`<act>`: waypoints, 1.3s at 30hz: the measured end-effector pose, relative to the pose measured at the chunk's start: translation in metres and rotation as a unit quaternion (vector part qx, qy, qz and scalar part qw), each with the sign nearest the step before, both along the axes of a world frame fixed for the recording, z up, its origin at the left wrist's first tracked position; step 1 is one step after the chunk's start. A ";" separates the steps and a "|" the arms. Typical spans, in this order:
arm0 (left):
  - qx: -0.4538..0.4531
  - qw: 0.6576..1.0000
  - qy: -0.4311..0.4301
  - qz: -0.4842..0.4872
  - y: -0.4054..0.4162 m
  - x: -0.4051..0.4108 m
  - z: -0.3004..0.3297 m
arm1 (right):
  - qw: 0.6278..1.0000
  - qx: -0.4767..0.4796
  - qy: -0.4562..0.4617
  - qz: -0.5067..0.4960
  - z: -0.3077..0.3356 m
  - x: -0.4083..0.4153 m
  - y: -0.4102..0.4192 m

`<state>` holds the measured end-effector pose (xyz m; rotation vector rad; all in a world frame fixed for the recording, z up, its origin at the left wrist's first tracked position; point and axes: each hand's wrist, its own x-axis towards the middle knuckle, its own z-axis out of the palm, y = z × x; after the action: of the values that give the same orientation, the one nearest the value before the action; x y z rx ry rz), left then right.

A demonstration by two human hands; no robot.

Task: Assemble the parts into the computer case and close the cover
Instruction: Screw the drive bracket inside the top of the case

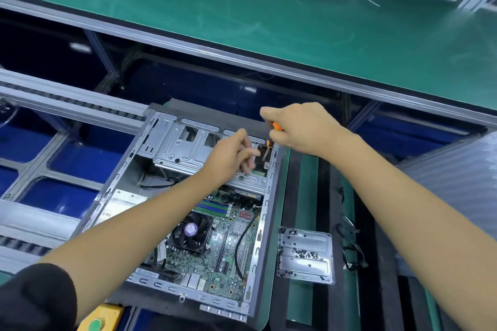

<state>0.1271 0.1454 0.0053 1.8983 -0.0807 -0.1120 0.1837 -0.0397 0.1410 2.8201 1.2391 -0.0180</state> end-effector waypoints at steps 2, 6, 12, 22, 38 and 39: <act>-0.039 0.999 0.029 0.013 0.004 -0.008 -0.001 | 0.998 0.053 0.000 -0.024 0.004 -0.004 -0.003; -0.114 0.990 0.067 0.046 0.007 -0.023 -0.003 | 0.989 0.123 0.029 -0.081 0.012 -0.019 -0.009; -0.233 0.963 0.121 0.061 0.010 -0.045 0.001 | 0.945 0.257 0.101 -0.174 0.004 -0.054 -0.019; -0.330 0.928 0.140 0.103 0.007 -0.074 0.015 | 0.919 0.317 0.104 -0.213 -0.013 -0.087 -0.026; -0.432 0.880 0.187 0.063 0.015 -0.076 0.033 | 0.889 0.360 0.077 -0.274 0.000 -0.110 -0.022; -0.421 0.887 0.182 0.054 0.018 -0.076 0.034 | 0.892 0.351 0.071 -0.277 0.001 -0.112 -0.020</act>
<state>0.0516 0.1630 0.0390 0.9834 0.2064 -0.3016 0.0716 -0.0595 0.1417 3.7676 0.4379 0.2525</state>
